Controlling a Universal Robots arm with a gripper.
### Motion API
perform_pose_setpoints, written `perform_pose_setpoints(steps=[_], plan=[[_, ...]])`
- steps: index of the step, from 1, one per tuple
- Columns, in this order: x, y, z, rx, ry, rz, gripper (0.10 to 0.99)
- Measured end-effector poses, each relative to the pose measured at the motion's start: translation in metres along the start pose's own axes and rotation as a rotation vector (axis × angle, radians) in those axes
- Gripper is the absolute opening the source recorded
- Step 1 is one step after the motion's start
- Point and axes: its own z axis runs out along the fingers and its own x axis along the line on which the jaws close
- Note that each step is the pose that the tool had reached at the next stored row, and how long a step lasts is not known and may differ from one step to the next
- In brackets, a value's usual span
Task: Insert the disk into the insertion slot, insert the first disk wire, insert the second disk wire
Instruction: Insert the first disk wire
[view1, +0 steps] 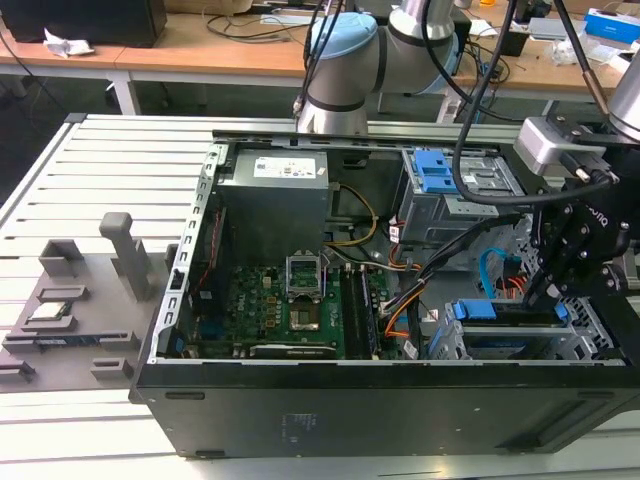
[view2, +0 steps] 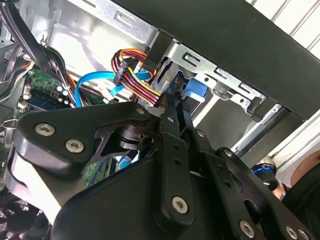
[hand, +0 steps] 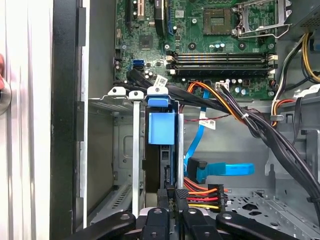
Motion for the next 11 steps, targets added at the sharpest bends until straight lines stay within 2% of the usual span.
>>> perform_pose_setpoints(steps=[11], plan=[[-0.0003, -0.0001, 0.0039, 0.000, -0.0010, 0.000, 0.180]])
